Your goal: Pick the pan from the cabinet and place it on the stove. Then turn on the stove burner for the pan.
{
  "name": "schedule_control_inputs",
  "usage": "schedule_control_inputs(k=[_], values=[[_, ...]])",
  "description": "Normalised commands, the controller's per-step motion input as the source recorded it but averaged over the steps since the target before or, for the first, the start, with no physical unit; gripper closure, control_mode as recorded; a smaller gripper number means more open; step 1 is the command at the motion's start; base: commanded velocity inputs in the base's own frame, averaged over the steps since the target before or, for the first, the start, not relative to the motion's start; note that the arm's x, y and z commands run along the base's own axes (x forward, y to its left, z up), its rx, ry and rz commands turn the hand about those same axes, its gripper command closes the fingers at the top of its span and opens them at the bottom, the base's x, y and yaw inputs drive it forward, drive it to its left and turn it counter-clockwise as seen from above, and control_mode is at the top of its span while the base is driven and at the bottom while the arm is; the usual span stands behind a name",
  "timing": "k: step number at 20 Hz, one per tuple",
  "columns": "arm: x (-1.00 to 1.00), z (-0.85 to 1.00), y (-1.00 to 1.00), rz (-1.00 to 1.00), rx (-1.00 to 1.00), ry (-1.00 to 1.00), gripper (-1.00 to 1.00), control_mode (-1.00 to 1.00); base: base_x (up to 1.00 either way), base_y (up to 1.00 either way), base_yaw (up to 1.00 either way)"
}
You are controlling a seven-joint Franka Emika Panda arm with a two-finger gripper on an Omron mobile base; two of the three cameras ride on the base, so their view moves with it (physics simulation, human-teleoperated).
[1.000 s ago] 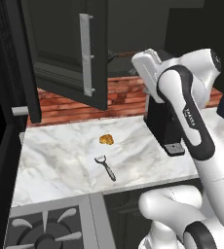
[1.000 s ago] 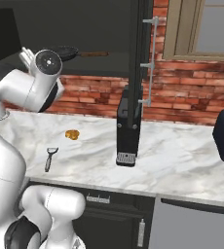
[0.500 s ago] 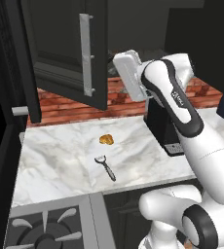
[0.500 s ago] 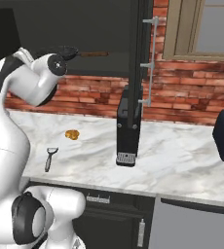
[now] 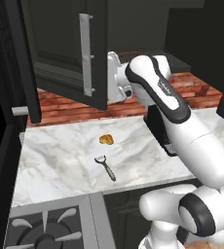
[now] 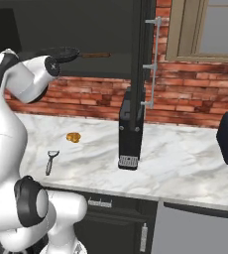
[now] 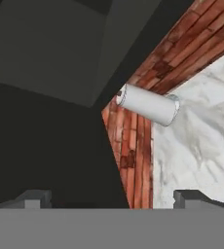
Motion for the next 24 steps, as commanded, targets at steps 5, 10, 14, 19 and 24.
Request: schedule_control_inputs(k=[5, 10, 14, 19, 24], values=[[-0.24, 0.0, 0.87, 0.18, 0.0, 0.0, -1.0, -1.0, 0.0, 0.0, 0.0], [-0.47, 0.0, 0.94, 0.13, 0.0, -0.02, -1.0, -1.0, 0.0, 0.0, 0.0], [-0.44, 0.0, 0.98, 0.09, -0.01, -0.01, -1.0, -1.0, 0.0, 0.0, 0.0], [-0.4, 0.0, 0.89, 0.05, -0.01, -0.01, -1.0, -1.0, 0.0, 0.0, 0.0], [-0.32, 0.0, 0.85, 0.0, -0.03, -0.01, -1.0, -1.0, 0.0, 0.0, 0.0]])
